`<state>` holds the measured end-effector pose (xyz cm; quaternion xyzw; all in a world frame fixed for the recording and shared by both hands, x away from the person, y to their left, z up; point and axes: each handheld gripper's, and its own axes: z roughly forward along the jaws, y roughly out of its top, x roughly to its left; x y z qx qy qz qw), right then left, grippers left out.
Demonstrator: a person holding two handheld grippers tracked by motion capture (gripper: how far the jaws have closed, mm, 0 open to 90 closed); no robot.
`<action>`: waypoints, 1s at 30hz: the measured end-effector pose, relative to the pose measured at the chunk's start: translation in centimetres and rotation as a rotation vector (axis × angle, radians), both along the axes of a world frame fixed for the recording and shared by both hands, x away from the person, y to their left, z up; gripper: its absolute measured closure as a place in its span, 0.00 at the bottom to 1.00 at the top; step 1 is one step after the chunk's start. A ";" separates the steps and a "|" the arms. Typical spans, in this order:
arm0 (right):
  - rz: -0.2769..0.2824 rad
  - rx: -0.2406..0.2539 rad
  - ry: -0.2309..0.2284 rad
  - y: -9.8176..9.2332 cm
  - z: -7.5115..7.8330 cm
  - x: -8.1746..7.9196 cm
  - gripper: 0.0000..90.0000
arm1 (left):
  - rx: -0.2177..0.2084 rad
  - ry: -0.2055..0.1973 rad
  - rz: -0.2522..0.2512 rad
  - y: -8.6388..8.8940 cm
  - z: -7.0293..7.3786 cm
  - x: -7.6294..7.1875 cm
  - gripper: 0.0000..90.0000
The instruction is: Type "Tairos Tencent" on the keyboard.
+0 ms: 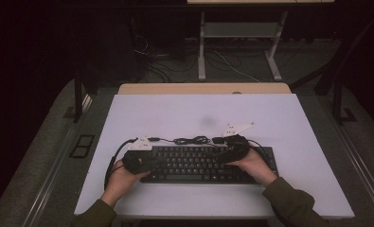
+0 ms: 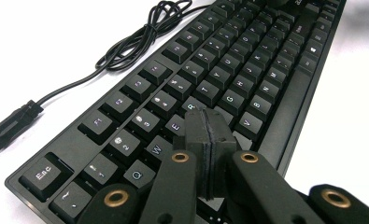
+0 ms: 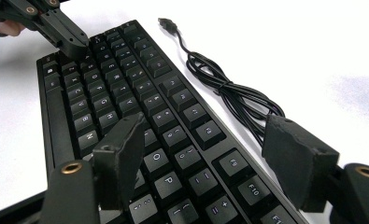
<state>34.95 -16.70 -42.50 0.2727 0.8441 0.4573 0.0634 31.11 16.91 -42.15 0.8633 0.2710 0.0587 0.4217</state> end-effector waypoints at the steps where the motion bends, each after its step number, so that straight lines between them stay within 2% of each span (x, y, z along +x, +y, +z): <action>1: 0.001 -0.001 0.000 0.0 0.0 0.0 0.33 | -0.003 -0.002 0.000 0.0 0.0 0.0 0.99; 3: 0.000 0.000 0.000 0.0 0.0 0.0 0.33 | 0.003 -0.003 -0.005 0.0 0.2 -0.1 0.99; 16: -0.002 0.001 0.002 -0.1 0.1 0.0 0.33 | -0.044 0.011 -0.016 -0.3 0.5 -0.9 0.99; 30: -0.003 0.005 0.003 -0.1 0.0 0.0 0.31 | -0.053 0.028 -0.054 -0.9 0.3 -2.3 0.99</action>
